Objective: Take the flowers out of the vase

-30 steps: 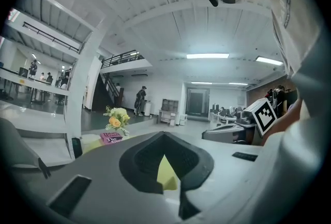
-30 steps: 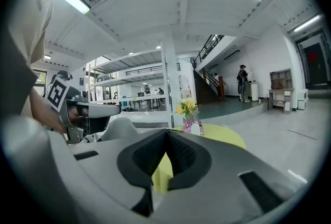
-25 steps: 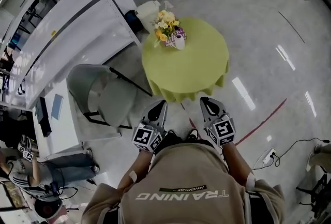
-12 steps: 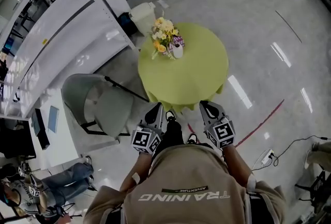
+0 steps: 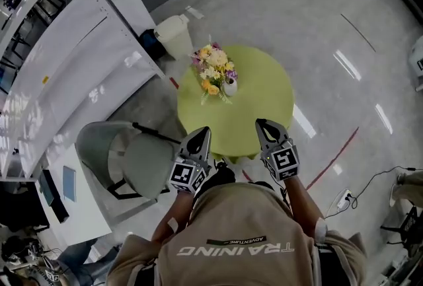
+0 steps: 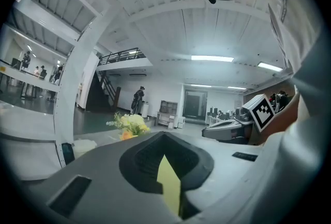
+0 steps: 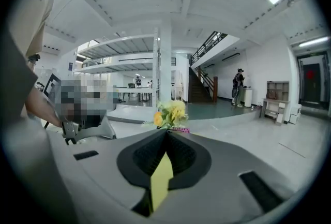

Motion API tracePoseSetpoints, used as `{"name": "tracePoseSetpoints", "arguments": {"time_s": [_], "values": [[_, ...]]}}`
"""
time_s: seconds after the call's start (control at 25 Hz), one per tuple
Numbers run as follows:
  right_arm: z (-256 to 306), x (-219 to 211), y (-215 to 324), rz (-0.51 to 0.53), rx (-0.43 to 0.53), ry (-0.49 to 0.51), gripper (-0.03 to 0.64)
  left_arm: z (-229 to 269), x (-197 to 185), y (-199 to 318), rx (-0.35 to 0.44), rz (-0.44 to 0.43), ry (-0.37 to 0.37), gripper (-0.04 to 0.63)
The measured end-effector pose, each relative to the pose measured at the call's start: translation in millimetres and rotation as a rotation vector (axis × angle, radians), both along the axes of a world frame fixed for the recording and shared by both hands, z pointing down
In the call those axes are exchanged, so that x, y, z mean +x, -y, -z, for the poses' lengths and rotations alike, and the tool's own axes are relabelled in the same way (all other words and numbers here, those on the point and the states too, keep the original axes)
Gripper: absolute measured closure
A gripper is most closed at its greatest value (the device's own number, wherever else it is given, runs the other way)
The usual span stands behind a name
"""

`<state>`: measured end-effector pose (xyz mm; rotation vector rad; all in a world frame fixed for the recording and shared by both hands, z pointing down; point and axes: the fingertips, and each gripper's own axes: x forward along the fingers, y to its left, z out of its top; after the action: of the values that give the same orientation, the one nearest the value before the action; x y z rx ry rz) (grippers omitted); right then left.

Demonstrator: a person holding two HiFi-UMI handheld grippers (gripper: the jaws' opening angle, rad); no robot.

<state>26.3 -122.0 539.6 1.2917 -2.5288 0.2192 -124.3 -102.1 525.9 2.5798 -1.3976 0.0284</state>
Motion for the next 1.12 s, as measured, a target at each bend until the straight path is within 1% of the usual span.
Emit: {"name": "tracePoseSetpoints", "arguments": {"time_s": [0.08,0.2,0.36,0.48,0.64,0.88,0.92,0.96,1.0,1.12], "values": [[1,-5,18,-0.024,-0.006,0.005,0.617,-2,-10,17,-0.001,-0.021,0.000,0.594],[-2,-16,35,-0.045,-0.022,0.005,0.617,-3,-24,40,0.020,-0.043,0.000,0.594],[-6,-33,67,-0.040,-0.012,0.004,0.617,-14,-36,72,0.010,-0.053,0.006,0.594],[-9,-41,90,-0.022,-0.002,-0.011,0.617,-25,-43,90,-0.017,-0.043,0.017,0.594],[-22,-39,114,-0.010,-0.010,-0.045,0.617,-29,-43,106,-0.033,-0.022,0.022,0.594],[-53,-36,143,0.037,-0.065,-0.069,0.615,-43,-31,120,-0.075,0.036,0.036,0.594],[-59,-38,149,0.049,-0.080,-0.070,0.581,-45,-29,122,-0.081,0.042,0.038,0.594],[-65,-41,155,0.067,-0.094,-0.072,0.530,-46,-26,124,-0.086,0.047,0.042,0.594],[-72,-44,161,0.090,-0.106,-0.077,0.509,-48,-24,125,-0.091,0.051,0.046,0.594],[-100,-57,179,0.157,-0.142,-0.107,0.505,-53,-19,130,-0.100,0.068,0.051,0.594]]}}
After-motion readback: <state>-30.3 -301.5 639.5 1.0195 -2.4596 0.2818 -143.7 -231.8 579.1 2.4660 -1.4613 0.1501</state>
